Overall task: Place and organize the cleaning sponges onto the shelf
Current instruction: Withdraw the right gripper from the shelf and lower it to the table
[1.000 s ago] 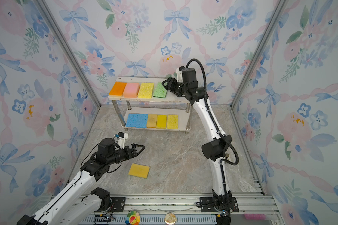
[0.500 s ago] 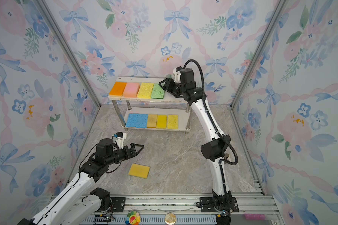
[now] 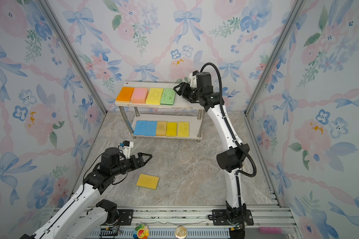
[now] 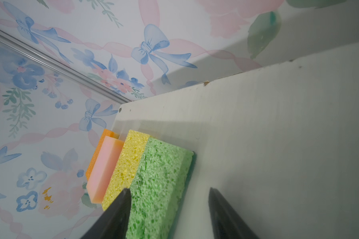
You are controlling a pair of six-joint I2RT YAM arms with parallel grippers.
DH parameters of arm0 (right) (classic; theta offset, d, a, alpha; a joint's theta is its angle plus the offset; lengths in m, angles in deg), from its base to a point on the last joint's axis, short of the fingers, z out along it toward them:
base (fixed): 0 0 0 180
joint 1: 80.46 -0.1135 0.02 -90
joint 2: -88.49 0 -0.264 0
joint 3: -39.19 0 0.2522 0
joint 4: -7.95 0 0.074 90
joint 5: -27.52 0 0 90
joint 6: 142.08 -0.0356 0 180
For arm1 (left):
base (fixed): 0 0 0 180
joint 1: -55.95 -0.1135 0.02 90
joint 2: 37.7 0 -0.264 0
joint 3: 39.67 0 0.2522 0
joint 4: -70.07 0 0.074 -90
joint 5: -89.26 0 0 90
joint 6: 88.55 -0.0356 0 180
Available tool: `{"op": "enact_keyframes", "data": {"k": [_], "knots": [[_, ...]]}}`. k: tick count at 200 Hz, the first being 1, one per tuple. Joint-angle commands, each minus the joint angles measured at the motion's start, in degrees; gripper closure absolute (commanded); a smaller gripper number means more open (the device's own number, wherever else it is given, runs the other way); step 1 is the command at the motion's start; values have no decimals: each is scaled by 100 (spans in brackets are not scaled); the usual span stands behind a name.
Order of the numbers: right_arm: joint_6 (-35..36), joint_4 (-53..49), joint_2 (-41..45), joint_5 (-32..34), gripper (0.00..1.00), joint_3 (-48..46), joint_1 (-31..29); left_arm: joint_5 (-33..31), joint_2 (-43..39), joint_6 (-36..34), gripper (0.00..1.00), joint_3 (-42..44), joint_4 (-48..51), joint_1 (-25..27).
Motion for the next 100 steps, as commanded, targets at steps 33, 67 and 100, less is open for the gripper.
{"op": "enact_keyframes", "data": {"k": [33,67,100], "knots": [[321,-514,1753,35,37,-954,290,-92,-344,112,2,-157,255,-54],[313,-736,2746,-48,36,-1898,300,-114,-619,219,2,0,299,-73],[-49,-481,3730,-251,36,-3252,165,-150,-830,357,2,99,322,-88]]}}
